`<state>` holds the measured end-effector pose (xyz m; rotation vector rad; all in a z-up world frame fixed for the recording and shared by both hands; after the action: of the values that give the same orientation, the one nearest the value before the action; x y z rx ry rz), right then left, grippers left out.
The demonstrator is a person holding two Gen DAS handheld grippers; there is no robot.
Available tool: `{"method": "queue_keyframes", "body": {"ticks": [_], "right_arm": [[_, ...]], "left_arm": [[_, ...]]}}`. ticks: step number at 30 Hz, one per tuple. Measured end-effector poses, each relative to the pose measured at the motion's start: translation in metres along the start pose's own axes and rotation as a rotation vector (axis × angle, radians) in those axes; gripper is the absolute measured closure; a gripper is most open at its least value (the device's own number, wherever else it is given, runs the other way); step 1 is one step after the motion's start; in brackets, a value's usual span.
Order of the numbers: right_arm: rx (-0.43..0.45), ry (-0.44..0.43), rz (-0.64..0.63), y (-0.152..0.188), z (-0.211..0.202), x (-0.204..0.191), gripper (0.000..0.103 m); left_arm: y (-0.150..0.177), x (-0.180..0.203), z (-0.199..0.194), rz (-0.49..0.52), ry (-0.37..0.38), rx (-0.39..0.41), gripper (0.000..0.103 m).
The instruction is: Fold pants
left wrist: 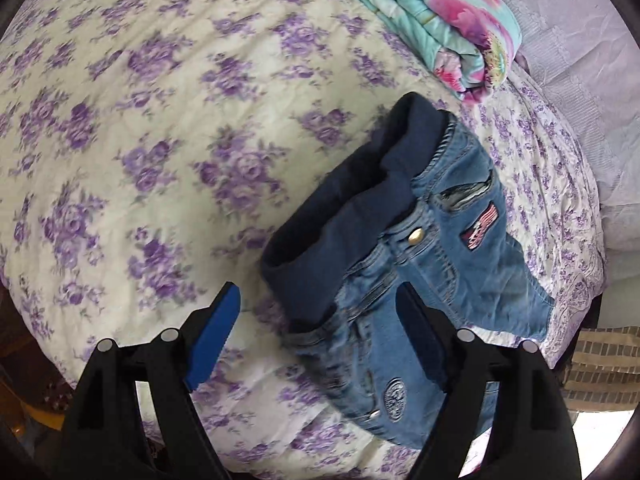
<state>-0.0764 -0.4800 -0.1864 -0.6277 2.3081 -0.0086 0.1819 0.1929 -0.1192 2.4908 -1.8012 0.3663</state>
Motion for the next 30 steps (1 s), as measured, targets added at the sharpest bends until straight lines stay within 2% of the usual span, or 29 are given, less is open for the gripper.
{"method": "queue_keyframes", "body": {"ticks": [3, 6, 9, 11, 13, 14, 16, 17, 20, 22, 23, 24, 26, 30], "right_arm": [[-0.004, 0.044, 0.051, 0.023, -0.014, 0.027, 0.038], [-0.021, 0.051, 0.099, 0.044, -0.016, 0.044, 0.037], [-0.031, 0.035, 0.116, 0.059, -0.011, 0.048, 0.037], [-0.028, 0.018, 0.108, 0.066, -0.008, 0.046, 0.037], [-0.03, 0.007, 0.095, 0.07, -0.003, 0.041, 0.036], [-0.027, 0.001, 0.088, 0.07, -0.001, 0.039, 0.035], [-0.015, -0.012, 0.078, 0.071, 0.003, 0.036, 0.035], [-0.007, -0.022, 0.076, 0.071, 0.005, 0.034, 0.035], [0.019, -0.054, 0.068, 0.07, 0.012, 0.029, 0.036], [0.021, -0.095, 0.045, 0.07, 0.016, 0.024, 0.061], [0.014, -0.106, 0.045, 0.069, 0.017, 0.023, 0.087], [0.025, -0.123, 0.058, 0.069, 0.014, 0.024, 0.092], [0.043, -0.165, 0.057, 0.071, 0.001, 0.021, 0.095], [0.031, -0.143, 0.016, 0.087, -0.03, 0.02, 0.096]], "left_arm": [[0.013, -0.008, 0.007, 0.01, 0.035, -0.022, 0.025], [0.021, 0.0, 0.021, 0.038, 0.048, -0.038, 0.025], [0.022, 0.012, 0.039, 0.089, 0.003, -0.038, 0.025], [0.022, 0.017, 0.053, 0.105, 0.011, -0.05, 0.027], [0.026, 0.019, 0.066, 0.104, 0.008, -0.073, 0.038], [0.028, 0.018, 0.069, 0.11, 0.003, -0.069, 0.041], [0.033, 0.016, 0.065, 0.131, 0.013, -0.038, 0.054], [0.034, 0.014, 0.063, 0.135, 0.029, -0.039, 0.068], [0.034, 0.004, 0.054, 0.086, 0.115, -0.057, 0.08], [0.033, 0.001, 0.046, 0.057, 0.157, -0.058, 0.084], [0.034, 0.0, 0.042, 0.052, 0.166, -0.052, 0.085], [0.035, 0.0, 0.035, 0.055, 0.174, -0.045, 0.085], [0.039, -0.002, 0.024, 0.072, 0.178, -0.031, 0.085], [0.05, -0.028, 0.019, 0.05, 0.181, -0.03, 0.085]]}}
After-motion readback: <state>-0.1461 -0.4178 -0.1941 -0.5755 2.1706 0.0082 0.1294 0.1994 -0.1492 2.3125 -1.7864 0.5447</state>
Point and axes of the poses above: each gripper's, at about its wrist camera, not at the fingertips, and z roughly the way its jaws point, x to its right, y to its underside, the point moved 3 cm from there along z, roughly the way its jaws point, and after that the axes turned 7 degrees about -y, right-handed, at the moved point
